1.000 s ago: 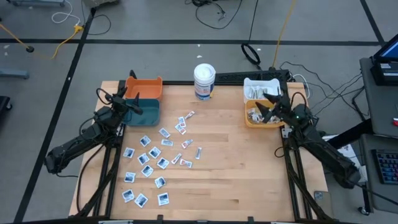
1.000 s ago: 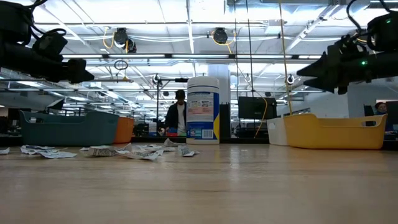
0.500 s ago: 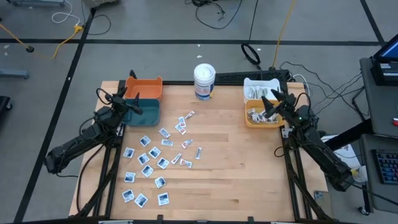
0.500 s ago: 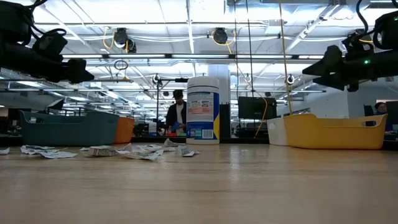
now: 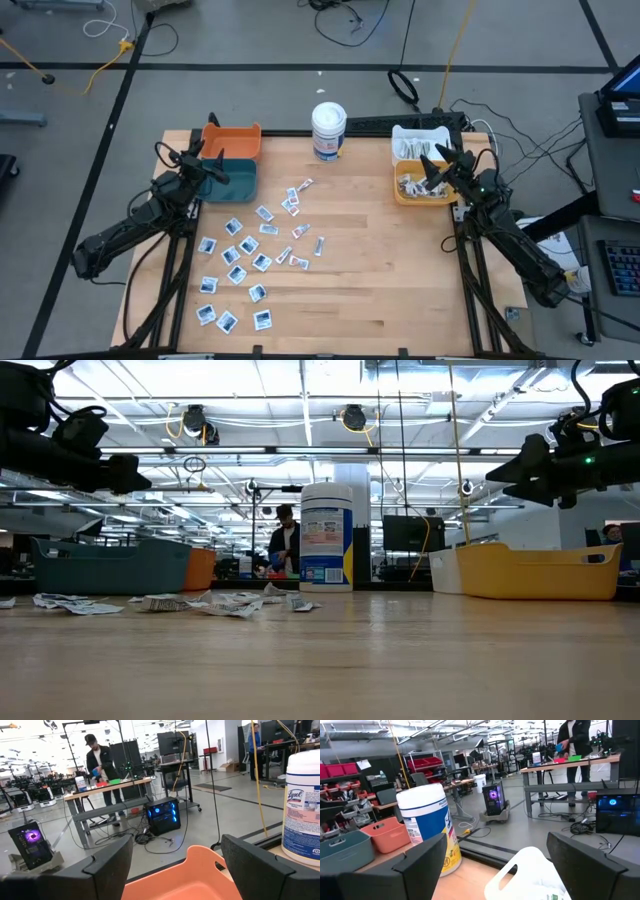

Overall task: Pick & Place First Aid Supplies
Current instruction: Put the orange pad into the orange bin

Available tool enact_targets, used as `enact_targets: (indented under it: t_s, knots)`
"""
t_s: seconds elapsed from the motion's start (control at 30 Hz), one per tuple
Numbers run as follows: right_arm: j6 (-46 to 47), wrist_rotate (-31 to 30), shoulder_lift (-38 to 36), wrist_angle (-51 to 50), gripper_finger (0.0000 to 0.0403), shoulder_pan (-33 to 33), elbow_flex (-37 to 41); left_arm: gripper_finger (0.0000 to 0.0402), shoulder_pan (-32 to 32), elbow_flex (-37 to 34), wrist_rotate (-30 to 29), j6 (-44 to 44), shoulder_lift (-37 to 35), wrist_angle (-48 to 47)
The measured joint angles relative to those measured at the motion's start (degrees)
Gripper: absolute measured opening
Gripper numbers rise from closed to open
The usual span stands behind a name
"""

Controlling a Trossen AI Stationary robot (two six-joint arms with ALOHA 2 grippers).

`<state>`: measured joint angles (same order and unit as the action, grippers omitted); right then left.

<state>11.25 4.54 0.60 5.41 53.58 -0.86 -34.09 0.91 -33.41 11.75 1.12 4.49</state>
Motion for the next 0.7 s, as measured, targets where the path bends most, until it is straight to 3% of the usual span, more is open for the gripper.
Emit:
enact_targets:
  t_s: [0.5,0.7]
  knots:
    - [0.0,0.0,0.0,0.0,0.0337,0.0,0.0,0.0308,0.0,0.0,0.0,-0.4,0.0,2.0]
    - [0.0,0.0,0.0,0.1,0.0337,0.0,0.1,0.0308,0.0,0.0,0.0,-9.0,0.0,4.0]
